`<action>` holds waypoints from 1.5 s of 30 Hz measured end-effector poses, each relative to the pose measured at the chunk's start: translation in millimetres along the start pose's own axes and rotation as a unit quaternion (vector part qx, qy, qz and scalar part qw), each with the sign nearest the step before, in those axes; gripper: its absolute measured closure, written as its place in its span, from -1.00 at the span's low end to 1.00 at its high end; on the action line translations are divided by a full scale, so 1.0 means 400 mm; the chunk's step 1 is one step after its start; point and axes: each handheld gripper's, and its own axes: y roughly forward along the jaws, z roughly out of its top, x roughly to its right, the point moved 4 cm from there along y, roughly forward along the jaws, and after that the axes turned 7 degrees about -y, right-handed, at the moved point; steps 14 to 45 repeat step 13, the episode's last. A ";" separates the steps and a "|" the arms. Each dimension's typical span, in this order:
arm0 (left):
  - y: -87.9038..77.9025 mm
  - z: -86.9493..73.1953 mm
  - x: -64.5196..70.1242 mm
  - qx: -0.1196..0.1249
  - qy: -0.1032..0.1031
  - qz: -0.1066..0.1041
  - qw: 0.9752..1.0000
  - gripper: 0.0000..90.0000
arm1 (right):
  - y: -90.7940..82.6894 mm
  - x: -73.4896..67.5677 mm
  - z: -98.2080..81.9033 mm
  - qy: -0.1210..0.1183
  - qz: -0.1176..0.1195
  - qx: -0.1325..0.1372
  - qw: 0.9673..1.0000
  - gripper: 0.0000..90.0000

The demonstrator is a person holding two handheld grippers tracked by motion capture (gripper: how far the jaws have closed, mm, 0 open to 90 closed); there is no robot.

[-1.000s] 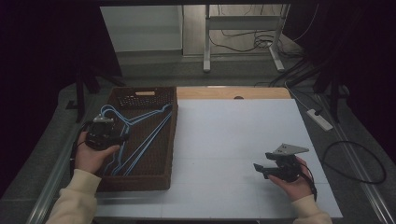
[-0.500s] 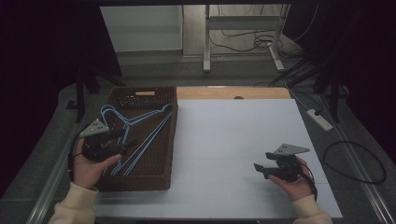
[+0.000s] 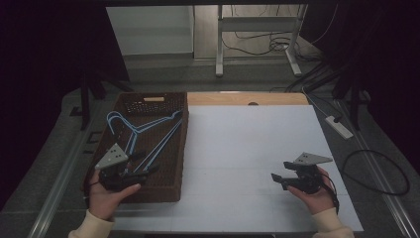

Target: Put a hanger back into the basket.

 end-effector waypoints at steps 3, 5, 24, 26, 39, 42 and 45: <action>0.007 -0.014 0.006 -0.005 0.001 0.000 1.000 -0.30 | -0.008 0.004 -0.001 0.003 -0.001 0.006 1.000 -0.30; 0.010 -0.020 0.006 -0.007 -0.003 -0.001 1.000 -0.31 | -0.012 0.005 -0.002 0.004 0.000 0.010 1.000 -0.30; 0.012 -0.031 0.001 -0.007 -0.008 0.000 1.000 -0.31 | -0.018 -0.004 0.003 -0.004 0.003 0.016 1.000 -0.30; 0.012 -0.031 0.001 -0.007 -0.008 0.000 1.000 -0.31 | -0.018 -0.004 0.003 -0.004 0.003 0.016 1.000 -0.30; 0.012 -0.031 0.001 -0.007 -0.008 0.000 1.000 -0.31 | -0.018 -0.004 0.003 -0.004 0.003 0.016 1.000 -0.30; 0.012 -0.031 0.001 -0.007 -0.008 0.000 1.000 -0.31 | -0.018 -0.004 0.003 -0.004 0.003 0.016 1.000 -0.30; 0.012 -0.031 0.001 -0.007 -0.008 0.000 1.000 -0.31 | -0.018 -0.004 0.003 -0.004 0.003 0.016 1.000 -0.30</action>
